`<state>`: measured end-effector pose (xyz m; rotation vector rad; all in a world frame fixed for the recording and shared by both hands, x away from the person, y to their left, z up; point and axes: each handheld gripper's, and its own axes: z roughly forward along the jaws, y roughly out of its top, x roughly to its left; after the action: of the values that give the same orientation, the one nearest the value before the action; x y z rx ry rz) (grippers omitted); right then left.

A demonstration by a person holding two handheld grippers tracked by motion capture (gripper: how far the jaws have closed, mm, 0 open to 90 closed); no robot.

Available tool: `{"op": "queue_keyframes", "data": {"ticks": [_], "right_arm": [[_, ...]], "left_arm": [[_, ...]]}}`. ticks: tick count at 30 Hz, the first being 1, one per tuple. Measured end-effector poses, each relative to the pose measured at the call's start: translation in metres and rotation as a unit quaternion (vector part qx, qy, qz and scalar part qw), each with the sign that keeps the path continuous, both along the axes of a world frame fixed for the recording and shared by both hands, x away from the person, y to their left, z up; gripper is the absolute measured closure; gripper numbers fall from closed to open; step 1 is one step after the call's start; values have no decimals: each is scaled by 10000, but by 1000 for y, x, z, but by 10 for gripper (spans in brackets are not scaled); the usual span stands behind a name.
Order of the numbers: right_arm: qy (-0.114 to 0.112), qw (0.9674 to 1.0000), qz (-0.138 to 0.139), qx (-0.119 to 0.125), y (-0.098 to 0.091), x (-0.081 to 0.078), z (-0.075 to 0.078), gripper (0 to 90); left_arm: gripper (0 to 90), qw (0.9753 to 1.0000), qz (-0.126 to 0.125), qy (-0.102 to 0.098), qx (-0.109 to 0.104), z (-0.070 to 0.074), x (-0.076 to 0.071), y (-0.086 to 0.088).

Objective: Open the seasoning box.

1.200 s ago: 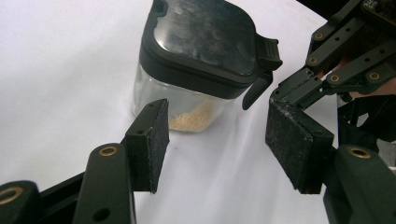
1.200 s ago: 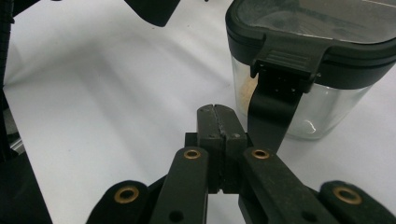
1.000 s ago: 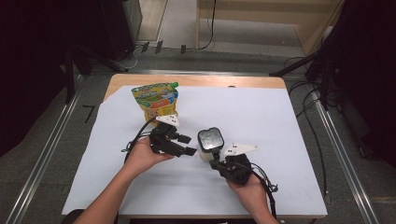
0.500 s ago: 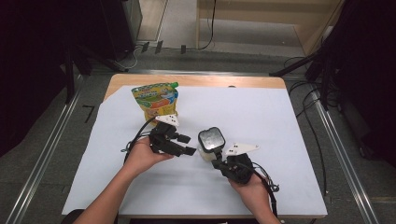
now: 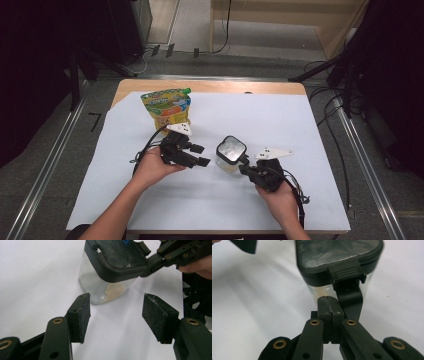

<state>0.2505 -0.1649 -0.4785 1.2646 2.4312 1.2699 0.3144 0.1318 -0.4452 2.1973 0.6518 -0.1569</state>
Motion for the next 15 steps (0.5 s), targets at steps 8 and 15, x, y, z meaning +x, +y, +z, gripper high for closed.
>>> {"op": "queue_keyframes", "data": {"ticks": [8, 15], "right_arm": [[127, 9996, -270, 13, -19, 11, -2, 900], [149, 9991, -395, 7, -29, 20, -3, 900]], "left_arm": [[401, 10000, -42, -43, 21, -1, 0, -1], [379, 9999, -151, -29, -54, -2, 0, -4]]}}
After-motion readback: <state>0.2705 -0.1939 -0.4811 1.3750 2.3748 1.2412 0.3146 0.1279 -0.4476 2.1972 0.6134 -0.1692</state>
